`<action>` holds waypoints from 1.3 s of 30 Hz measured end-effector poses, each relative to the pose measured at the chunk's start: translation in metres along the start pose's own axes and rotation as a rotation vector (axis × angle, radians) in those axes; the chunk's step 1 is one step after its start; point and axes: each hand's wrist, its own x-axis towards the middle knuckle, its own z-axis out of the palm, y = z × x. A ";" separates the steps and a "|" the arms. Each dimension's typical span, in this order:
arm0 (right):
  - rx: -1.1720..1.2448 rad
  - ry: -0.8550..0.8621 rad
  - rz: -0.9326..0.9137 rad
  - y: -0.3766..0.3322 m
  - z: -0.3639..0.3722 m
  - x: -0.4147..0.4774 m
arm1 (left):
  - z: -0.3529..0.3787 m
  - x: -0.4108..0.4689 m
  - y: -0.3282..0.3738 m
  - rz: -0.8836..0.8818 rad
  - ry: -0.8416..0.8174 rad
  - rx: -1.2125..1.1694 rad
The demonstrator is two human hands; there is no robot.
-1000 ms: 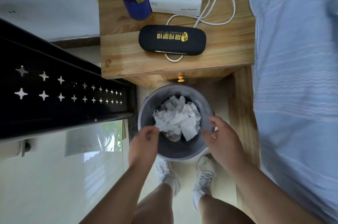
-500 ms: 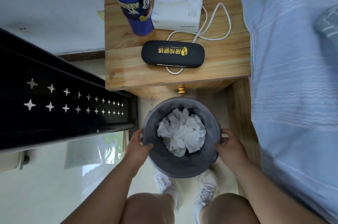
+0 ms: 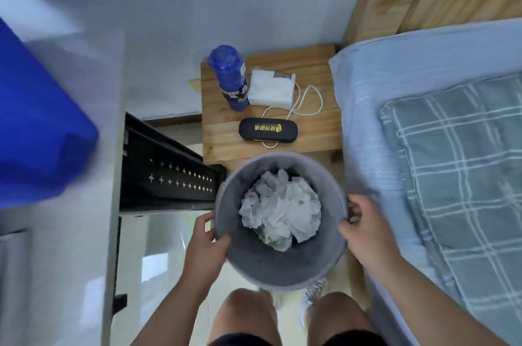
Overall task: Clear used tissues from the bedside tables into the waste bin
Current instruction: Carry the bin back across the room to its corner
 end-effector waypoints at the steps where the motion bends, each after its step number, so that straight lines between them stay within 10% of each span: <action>1: 0.010 0.000 -0.007 -0.013 -0.013 -0.010 | -0.009 -0.015 0.010 0.007 -0.016 0.006; 19: 0.193 -0.020 -0.316 -0.215 -0.250 -0.208 | -0.120 -0.297 0.183 0.281 -0.076 -0.121; 39: 0.358 0.549 -0.085 -0.183 -0.186 -0.421 | -0.168 -0.296 0.230 0.543 -0.607 0.175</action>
